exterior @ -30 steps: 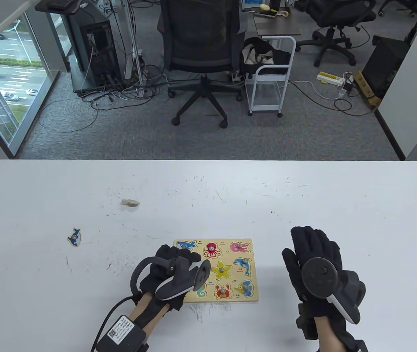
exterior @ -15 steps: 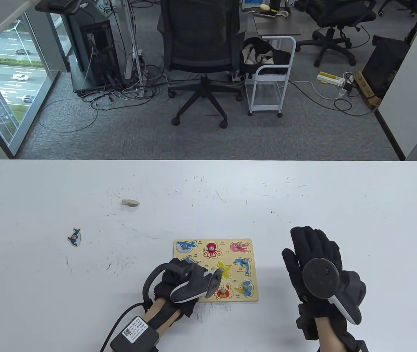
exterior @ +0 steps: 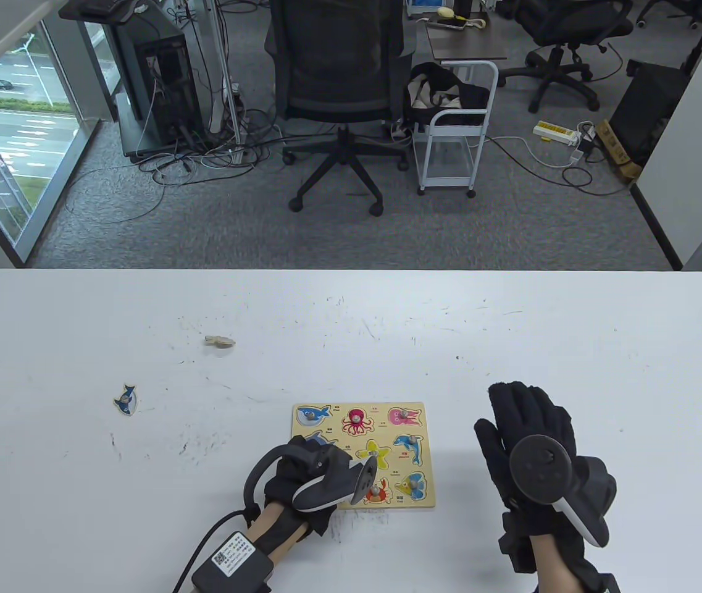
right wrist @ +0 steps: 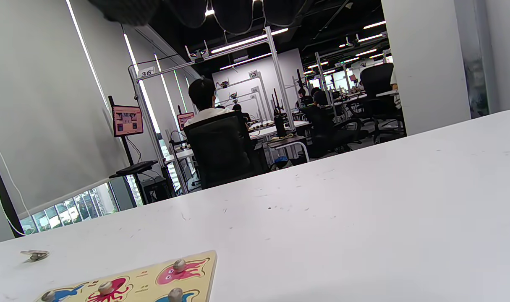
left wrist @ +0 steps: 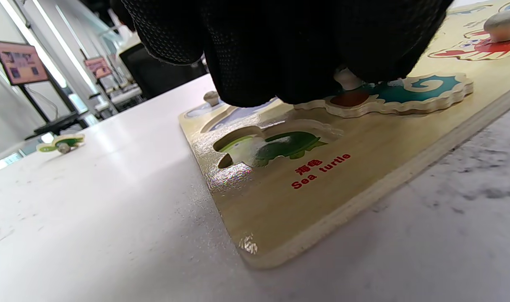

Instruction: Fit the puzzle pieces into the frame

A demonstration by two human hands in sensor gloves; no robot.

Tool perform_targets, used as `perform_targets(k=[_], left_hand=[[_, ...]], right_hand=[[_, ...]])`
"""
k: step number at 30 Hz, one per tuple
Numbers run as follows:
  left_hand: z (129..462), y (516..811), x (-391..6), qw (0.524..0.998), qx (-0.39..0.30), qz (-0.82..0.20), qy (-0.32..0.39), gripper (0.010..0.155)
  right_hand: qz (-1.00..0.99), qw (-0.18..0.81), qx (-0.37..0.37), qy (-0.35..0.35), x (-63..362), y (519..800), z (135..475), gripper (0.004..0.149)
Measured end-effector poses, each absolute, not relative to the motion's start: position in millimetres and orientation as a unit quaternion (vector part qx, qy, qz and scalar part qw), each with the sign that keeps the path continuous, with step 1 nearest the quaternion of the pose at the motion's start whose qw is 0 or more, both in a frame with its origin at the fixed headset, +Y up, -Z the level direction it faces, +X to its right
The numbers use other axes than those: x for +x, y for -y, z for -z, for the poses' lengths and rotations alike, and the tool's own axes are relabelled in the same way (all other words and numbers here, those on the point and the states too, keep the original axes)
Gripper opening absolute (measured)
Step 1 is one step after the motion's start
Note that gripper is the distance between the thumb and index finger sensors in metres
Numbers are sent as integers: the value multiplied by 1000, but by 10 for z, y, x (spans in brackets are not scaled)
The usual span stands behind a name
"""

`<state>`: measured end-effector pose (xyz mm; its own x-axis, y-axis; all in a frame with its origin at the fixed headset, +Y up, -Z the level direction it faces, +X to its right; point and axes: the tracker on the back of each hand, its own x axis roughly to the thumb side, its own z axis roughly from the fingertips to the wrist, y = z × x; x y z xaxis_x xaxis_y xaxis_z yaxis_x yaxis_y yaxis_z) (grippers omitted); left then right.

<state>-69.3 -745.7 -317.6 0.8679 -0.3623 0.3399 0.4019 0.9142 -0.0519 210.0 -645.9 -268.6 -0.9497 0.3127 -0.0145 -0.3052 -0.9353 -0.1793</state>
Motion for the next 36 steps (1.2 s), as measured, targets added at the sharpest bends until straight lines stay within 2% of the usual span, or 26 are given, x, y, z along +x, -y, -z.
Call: perform_targets(k=[26, 31, 36], left_hand=[[3106, 7398, -645, 961, -49, 215, 167, 51], [3184, 7194, -881, 972, -40, 183, 140, 54], [3374, 6946, -1411, 985, -36, 157, 67, 57]], right_hand=[[-984, 159, -20, 83, 2100, 6448, 2687, 61], [-983, 163, -21, 85, 2109, 6442, 2685, 61], [-983, 163, -23, 87, 2119, 6437, 2680, 61]])
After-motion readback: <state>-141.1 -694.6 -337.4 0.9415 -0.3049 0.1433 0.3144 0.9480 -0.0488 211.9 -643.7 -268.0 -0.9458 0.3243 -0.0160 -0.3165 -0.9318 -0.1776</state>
